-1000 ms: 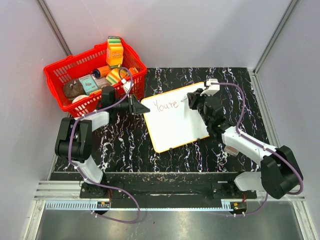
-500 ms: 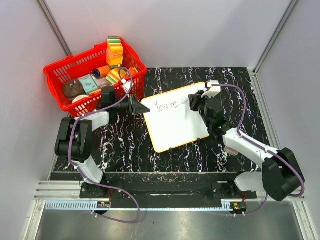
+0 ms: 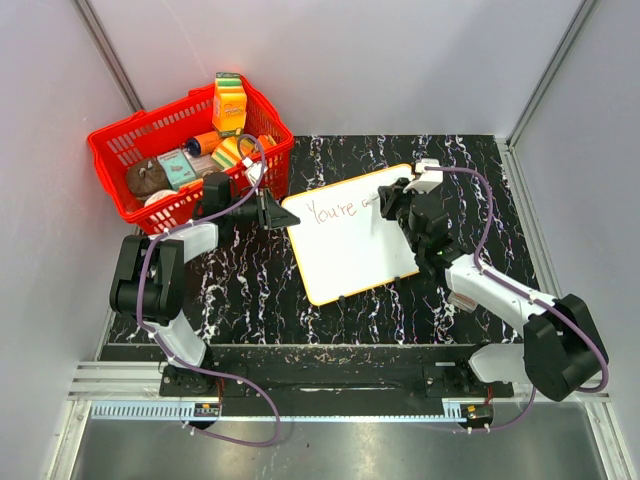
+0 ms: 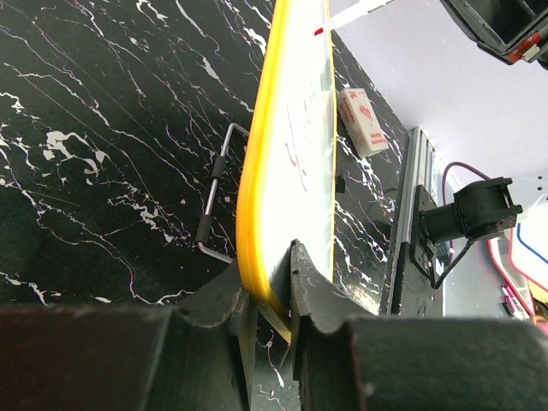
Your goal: Write a sentence on the whiteboard
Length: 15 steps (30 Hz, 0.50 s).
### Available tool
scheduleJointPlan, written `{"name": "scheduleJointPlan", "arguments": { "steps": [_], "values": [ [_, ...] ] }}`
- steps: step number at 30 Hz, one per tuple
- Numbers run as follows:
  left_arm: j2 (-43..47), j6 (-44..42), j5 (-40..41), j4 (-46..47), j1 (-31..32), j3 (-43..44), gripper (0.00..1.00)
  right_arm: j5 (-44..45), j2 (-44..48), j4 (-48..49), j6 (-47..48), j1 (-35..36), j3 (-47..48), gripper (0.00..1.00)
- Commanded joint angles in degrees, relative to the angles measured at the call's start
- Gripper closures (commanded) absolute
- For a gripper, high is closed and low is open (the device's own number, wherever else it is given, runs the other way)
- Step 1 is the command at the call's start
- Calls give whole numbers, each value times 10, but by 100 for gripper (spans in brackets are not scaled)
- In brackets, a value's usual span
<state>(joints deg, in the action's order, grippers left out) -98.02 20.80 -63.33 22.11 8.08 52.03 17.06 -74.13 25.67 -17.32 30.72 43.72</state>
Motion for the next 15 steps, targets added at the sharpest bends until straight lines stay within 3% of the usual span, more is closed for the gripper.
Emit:
{"name": "scheduleJointPlan", "arguments": {
  "steps": [1,15],
  "values": [
    [-21,-123,34,-34,32,-16,100,23,-6,27,-4,-4,31,100],
    [-23,-122,34,-34,33,-14,100,10,2,18,-1,-5,16,100]
  ]
}}
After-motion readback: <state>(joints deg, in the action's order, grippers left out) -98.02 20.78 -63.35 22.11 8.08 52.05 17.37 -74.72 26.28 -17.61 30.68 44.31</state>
